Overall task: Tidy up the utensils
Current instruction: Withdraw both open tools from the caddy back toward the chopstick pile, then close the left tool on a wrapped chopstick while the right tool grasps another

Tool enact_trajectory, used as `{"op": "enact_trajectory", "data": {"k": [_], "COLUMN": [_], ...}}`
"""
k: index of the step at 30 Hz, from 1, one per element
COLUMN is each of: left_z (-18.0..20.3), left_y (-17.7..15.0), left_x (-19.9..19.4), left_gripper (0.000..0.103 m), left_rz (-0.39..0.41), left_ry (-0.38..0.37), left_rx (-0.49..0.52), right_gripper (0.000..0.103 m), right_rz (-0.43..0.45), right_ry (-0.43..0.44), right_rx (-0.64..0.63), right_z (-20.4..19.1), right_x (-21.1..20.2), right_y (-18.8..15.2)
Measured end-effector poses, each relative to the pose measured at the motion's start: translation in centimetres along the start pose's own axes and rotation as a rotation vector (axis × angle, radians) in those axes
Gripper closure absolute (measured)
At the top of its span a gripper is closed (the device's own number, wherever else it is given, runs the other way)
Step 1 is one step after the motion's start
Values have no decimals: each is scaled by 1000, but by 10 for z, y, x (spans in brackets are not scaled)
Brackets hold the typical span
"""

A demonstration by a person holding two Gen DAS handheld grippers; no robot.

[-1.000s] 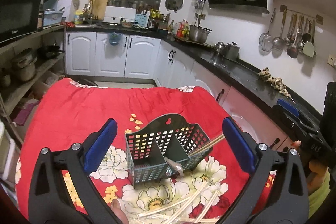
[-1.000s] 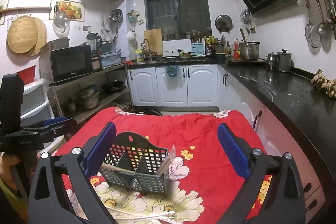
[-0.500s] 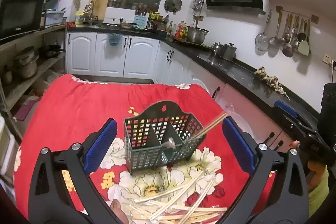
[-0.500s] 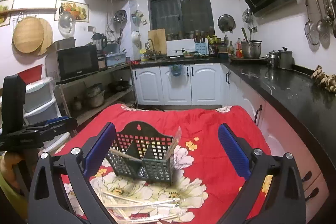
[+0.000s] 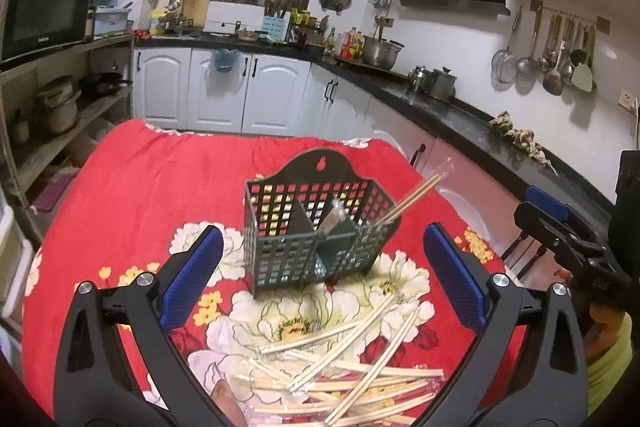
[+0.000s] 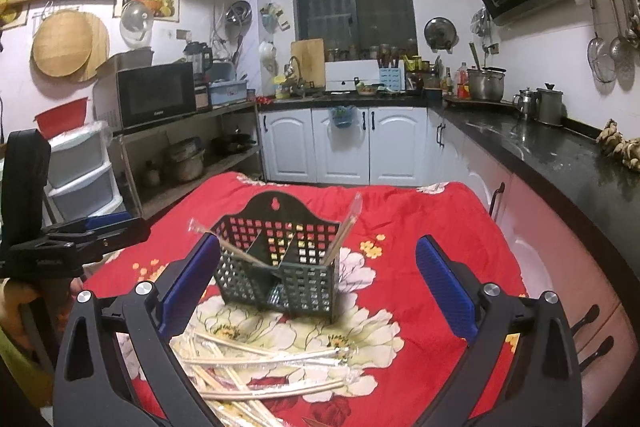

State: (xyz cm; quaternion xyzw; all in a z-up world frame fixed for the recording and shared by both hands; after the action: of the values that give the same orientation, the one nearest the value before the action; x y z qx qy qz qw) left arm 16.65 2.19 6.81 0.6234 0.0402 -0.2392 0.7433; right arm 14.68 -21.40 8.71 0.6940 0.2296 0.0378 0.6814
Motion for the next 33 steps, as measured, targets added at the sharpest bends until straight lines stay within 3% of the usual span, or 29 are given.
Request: {"op": "enact_trajectory", "data": {"k": [22, 33], "left_z": [-48, -67], "left_y": [-49, -76], "left_x": [-10, -9], "left_gripper": [11, 11], "left_rz": [-83, -141], "left_ry": [101, 117], "left_rx": [-89, -132], "right_gripper": [8, 8], "right_rz": [-146, -209], "right_ry": [48, 67], "right_rx": [-24, -33], "right_z": [-22, -31], "right_x": [20, 28], "right_y": [-55, -80]}}
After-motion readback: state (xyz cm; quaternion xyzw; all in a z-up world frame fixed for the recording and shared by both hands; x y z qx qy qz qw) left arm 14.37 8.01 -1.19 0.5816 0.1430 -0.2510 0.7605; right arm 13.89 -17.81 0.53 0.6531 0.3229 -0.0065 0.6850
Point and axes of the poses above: each gripper's, at about its wrist camera, not at the fingertips, and x roughly the way its jaws point, z to its right, y to its top, the point moved 2 cm from there along x, roughly the way its jaws point, and after that the axes turned 6 degrees about z, right-handed, at the moved point
